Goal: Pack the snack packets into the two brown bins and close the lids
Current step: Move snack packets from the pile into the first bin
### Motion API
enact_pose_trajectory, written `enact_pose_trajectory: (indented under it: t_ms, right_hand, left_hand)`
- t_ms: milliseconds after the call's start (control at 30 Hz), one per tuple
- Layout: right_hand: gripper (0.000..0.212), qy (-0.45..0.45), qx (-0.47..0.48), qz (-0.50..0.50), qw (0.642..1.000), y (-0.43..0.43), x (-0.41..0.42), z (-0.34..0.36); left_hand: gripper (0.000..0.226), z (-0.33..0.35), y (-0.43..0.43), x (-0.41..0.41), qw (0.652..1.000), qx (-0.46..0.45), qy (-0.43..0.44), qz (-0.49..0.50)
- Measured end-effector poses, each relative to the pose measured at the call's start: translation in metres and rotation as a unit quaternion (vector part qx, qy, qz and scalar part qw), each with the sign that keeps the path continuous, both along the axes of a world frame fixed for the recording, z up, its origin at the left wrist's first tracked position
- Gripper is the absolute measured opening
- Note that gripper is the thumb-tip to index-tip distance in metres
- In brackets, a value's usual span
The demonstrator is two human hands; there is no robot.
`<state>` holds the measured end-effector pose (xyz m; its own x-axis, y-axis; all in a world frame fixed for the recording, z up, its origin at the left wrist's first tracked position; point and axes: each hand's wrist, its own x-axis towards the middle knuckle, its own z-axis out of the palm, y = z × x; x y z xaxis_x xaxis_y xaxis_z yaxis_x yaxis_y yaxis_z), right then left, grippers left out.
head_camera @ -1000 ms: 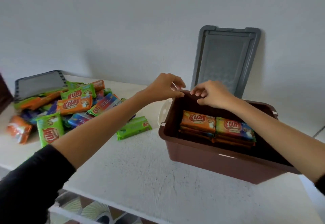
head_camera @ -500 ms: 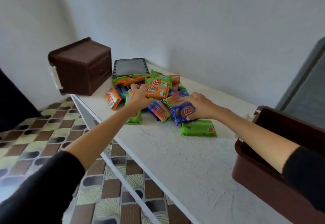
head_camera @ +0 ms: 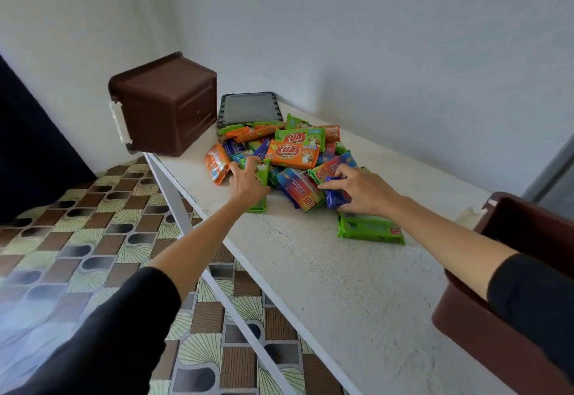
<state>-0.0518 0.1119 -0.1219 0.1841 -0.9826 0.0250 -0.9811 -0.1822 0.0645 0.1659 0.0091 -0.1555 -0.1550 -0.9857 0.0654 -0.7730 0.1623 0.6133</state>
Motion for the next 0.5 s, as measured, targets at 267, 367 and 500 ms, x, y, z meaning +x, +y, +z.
enact_pose_trajectory:
  t_ms: [267,367,500]
  right_hand:
    - [0.087,-0.029,0.009,-0.066,0.997,0.001,-0.002,-0.007]
    - [0.082,-0.038,0.005,-0.067,0.997,0.001,-0.002,-0.006]
    - [0.077,-0.119,-0.016,-0.067,0.991,0.002,-0.006,-0.001]
  left_hand:
    - [0.065,0.006,0.007,0.014,0.999,0.018,0.038,0.007]
    - [0.065,0.008,0.014,0.017,0.998,0.027,0.059,0.005]
    - [0.065,0.013,0.024,0.026,0.994,0.031,0.1,0.016]
